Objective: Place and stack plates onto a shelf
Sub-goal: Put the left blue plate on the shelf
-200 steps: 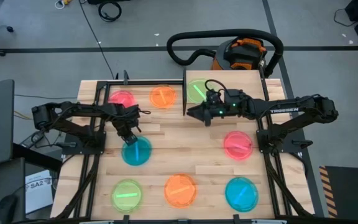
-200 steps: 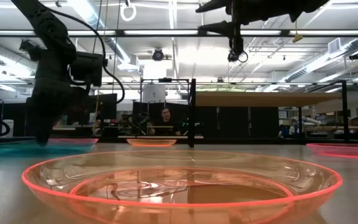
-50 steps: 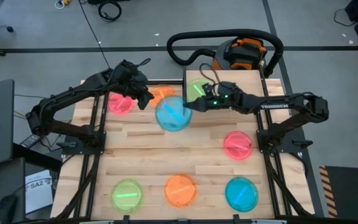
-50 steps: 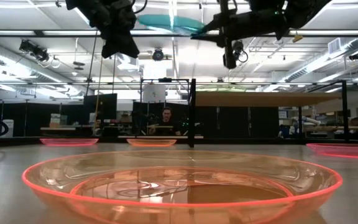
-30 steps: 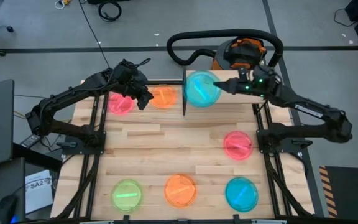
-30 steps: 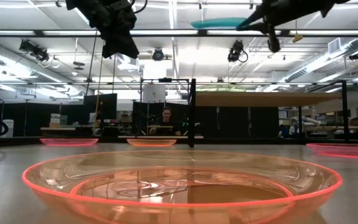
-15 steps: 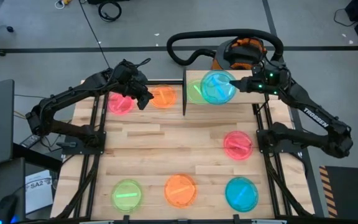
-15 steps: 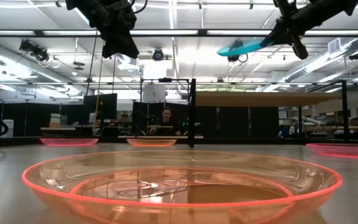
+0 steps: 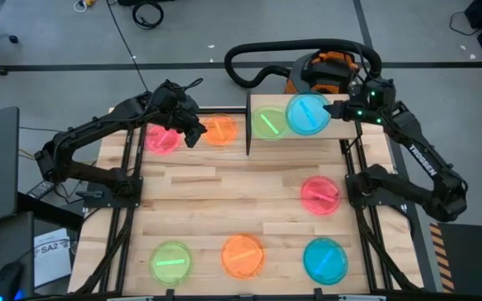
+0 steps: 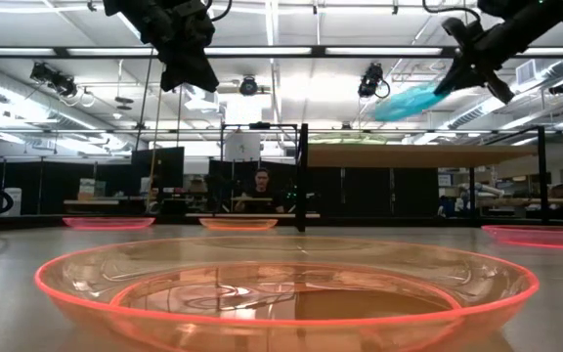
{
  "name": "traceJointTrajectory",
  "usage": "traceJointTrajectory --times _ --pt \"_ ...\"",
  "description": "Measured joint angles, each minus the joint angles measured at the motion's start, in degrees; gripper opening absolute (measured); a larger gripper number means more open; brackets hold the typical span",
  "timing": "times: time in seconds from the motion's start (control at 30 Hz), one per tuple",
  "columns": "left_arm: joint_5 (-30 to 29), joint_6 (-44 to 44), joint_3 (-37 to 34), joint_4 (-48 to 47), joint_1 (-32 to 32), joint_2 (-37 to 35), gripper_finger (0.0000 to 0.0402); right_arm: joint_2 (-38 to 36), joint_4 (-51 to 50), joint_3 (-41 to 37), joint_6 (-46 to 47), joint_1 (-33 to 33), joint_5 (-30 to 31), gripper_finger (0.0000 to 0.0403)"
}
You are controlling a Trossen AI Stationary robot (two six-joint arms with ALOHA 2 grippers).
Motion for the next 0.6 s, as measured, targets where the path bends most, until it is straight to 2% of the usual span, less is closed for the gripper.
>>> traceJointTrajectory --times 0.3,0.6 --pt "0.0 -0.4 0.0 0.0 0.0 0.0 0.0078 0.2 -3.8 0.0 -3.6 -3.7 2.3 0.0020" --pt "0.0 -0.4 0.0 0.0 0.0 0.0 0.0078 0.3 -5.3 0.0 -5.3 -3.7 4.1 0.0020"
